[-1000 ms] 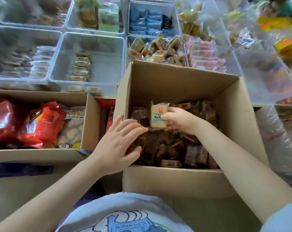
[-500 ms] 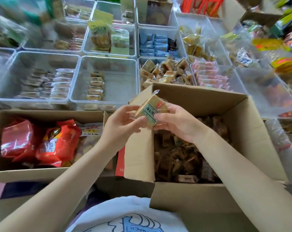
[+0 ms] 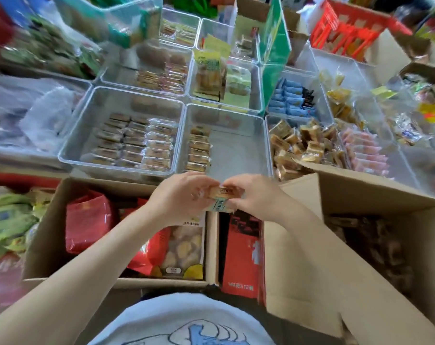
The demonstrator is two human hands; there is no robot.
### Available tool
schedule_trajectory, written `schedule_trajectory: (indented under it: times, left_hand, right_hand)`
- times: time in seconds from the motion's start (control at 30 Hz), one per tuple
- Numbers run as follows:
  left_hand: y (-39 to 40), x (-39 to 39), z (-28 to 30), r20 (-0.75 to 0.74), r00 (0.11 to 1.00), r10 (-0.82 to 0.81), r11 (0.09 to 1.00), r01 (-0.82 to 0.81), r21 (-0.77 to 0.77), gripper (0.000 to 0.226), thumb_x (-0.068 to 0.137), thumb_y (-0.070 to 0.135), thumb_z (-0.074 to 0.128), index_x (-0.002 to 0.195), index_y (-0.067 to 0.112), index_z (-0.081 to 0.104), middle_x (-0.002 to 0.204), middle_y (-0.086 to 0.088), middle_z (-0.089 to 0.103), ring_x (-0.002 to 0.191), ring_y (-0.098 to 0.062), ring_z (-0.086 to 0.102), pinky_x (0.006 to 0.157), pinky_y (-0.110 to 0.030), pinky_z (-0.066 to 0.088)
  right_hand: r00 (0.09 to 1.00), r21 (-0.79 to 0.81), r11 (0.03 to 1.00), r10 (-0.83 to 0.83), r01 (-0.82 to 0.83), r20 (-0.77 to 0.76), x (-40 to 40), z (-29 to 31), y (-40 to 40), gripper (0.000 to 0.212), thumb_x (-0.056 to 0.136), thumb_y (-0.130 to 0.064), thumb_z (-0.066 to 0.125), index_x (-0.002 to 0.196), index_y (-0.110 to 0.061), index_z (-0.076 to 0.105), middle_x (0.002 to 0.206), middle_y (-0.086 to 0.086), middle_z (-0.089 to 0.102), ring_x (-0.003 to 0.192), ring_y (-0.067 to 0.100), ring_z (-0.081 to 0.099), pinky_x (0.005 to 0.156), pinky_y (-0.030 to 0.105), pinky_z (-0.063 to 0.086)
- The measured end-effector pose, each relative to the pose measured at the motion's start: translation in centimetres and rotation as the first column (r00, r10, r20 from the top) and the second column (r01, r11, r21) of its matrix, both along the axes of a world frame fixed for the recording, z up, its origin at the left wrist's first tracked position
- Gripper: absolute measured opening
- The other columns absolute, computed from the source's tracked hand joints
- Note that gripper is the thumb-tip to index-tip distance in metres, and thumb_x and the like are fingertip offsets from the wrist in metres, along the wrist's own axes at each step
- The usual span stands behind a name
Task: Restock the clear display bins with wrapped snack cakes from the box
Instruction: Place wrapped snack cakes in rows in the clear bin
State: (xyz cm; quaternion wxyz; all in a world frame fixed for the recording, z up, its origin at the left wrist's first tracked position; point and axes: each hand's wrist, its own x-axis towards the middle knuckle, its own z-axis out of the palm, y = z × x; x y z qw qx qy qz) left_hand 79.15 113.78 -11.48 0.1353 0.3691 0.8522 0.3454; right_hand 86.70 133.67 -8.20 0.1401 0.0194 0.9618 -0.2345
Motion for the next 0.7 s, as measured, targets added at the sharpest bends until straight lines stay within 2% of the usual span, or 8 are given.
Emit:
schedule_trajectory:
  times: [0.1,0.2,0.27,0.37,0.43,0.53,0.63,0.7]
  left_hand:
    - [-1.2,-2.3,-2.5,0.056,0.996,0.066,0.995,-0.070,0.066,0.041,0.088,0.033,0.073,0.128,0.027,0.067,0.104,0.013,0.066,0.089,-0.007,0.065,0.082,-0.032,0.056]
    - [-1.5,-4.6,-5.4,0.079,0.989,0.127,0.992,-0.126,-0.017,0.049,0.095,0.042,0.062,0.141,0.026,0.055,0.134,0.004,0.058,0.116,-0.013,0.059,0.094,-0.030,0.050]
    - [-0.9,-6.1,-7.3,0.034,0.984,0.174,0.982,-0.171,-0.075,0.054,0.098,0.040,0.058,0.147,0.019,0.049,0.151,-0.002,0.045,0.136,-0.020,0.045,0.108,-0.035,0.041]
    - [0.5,-8.1,-10.0,-0.062,0.990,0.123,0.956,-0.135,-0.262,0.068,0.101,0.049,0.044,0.158,0.016,0.028,0.167,-0.008,0.018,0.155,-0.025,0.011,0.126,-0.042,0.015]
    - [0.8,-8.8,-12.2,-0.080,0.994,0.070,0.917,-0.096,-0.388,0.073,0.102,0.059,0.025,0.162,0.019,0.012,0.169,-0.004,-0.002,0.156,-0.022,-0.008,0.127,-0.042,0.001]
    - [0.5,-8.7,-14.7,-0.170,0.984,0.043,0.890,-0.115,-0.442,0.079,0.098,0.065,0.000,0.162,0.021,0.013,0.169,-0.001,-0.006,0.155,-0.020,-0.009,0.125,-0.041,-0.003]
    - [0.4,-8.5,-15.7,-0.182,0.982,0.043,0.887,-0.121,-0.445,0.075,0.100,0.063,0.002,0.161,0.021,0.014,0.169,0.000,-0.001,0.156,-0.018,-0.004,0.124,-0.038,-0.005]
    - [0.5,-8.5,-15.9,-0.215,0.975,0.050,0.883,-0.144,-0.446,0.072,0.103,0.060,0.007,0.161,0.020,0.019,0.170,-0.002,0.005,0.156,-0.018,0.001,0.124,-0.038,-0.002]
  right_hand:
    - [0.998,0.030,0.998,-0.055,0.054,0.006,-2.4,-1.0,-0.6,0.030,0.089,-0.031,0.070,0.119,-0.027,0.065,0.109,-0.008,0.064,0.098,0.013,0.057,0.087,0.036,0.049]
    - [0.989,0.070,0.987,-0.141,0.143,-0.039,-4.2,-2.2,1.1,0.029,0.089,-0.029,0.071,0.117,-0.022,0.064,0.104,-0.006,0.059,0.093,0.015,0.056,0.080,0.032,0.044]
    - [0.974,0.091,0.971,-0.217,0.223,-0.070,-5.6,-3.2,2.8,0.030,0.089,-0.028,0.072,0.117,-0.022,0.063,0.102,-0.005,0.054,0.088,0.014,0.053,0.075,0.029,0.039]
    - [0.956,0.144,0.945,-0.290,0.294,-0.054,-8.1,-5.6,4.9,0.029,0.090,-0.027,0.069,0.117,-0.024,0.060,0.105,-0.003,0.052,0.089,0.018,0.053,0.075,0.030,0.041]
    - [0.951,0.176,0.936,-0.310,0.304,0.005,-9.8,-7.6,5.9,0.028,0.090,-0.026,0.067,0.116,-0.024,0.058,0.107,-0.002,0.051,0.092,0.022,0.055,0.075,0.031,0.041]
    - [0.940,0.209,0.932,-0.324,0.297,0.106,-11.8,-11.0,6.7,0.028,0.091,-0.023,0.064,0.117,-0.025,0.056,0.107,-0.001,0.048,0.092,0.024,0.056,0.074,0.032,0.043]
    - [0.923,0.245,0.921,-0.347,0.302,0.167,-13.2,-14.2,7.3,0.026,0.092,-0.021,0.061,0.116,-0.027,0.054,0.110,0.000,0.048,0.085,0.024,0.055,0.070,0.033,0.046]
    - [0.913,0.235,0.924,-0.351,0.302,0.208,-14.0,-15.9,7.6,0.025,0.093,-0.021,0.061,0.116,-0.026,0.055,0.113,0.003,0.050,0.086,0.026,0.056,0.073,0.035,0.049]
